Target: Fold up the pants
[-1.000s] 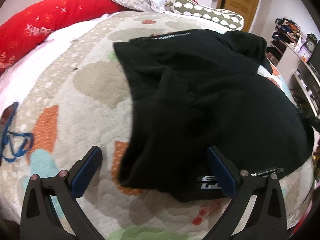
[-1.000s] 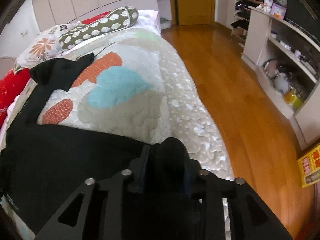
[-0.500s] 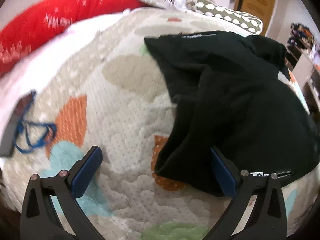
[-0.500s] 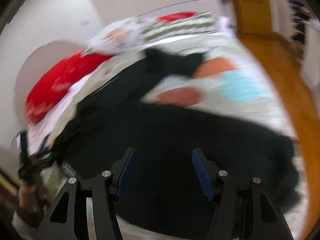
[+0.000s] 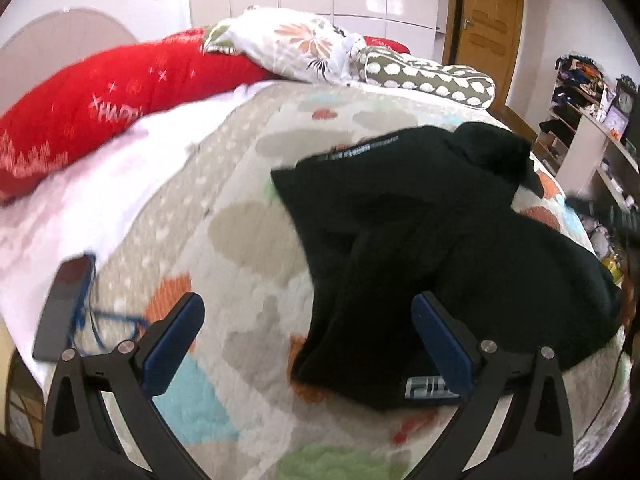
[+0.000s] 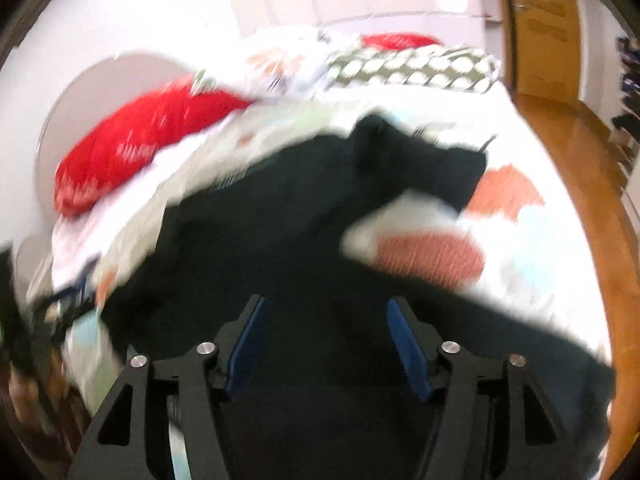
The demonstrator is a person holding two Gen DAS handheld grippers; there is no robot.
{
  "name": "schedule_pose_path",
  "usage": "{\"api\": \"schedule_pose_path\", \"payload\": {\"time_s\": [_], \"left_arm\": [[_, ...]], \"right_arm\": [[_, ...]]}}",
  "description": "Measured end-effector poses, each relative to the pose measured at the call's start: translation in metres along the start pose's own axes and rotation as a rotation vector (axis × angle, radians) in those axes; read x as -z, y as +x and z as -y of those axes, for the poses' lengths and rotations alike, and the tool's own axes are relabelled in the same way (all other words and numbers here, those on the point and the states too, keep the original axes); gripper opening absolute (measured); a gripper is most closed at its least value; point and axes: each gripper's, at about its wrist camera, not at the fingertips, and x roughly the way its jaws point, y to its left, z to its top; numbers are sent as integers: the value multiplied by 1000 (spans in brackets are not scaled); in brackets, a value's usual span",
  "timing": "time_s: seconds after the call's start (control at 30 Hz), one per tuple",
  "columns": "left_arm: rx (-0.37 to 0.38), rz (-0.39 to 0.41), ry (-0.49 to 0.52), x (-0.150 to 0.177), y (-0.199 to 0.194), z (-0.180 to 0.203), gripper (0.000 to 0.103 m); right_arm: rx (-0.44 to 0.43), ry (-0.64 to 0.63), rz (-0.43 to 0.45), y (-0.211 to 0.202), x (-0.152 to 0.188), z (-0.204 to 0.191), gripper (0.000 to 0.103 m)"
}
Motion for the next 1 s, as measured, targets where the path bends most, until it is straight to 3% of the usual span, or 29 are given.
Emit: {"api": "schedule_pose_path", "payload": {"time_s": [0.17, 0.27, 0.37, 0.67, 0.8, 1.0], "left_arm": [[81, 13, -20, -38, 25, 6, 103], [185, -1, -33, -72, 57, 3, 103], [232, -20, -47, -96, 88, 0, 103], [279, -98, -30, -140, 170, -3, 103], [231, -143, 55, -152, 199, 5, 103], [215, -215, 162, -156, 235, 20, 103]], "right_arm": [[107, 28, 67, 29, -71, 29, 71], [118, 72, 34, 56, -101, 53, 71], [118, 70, -29, 88, -120, 75, 71], [172, -64, -144, 144, -127, 108, 71], [149, -107, -199, 159, -128, 113, 71], [160, -211, -228, 173, -129, 109, 72]]}}
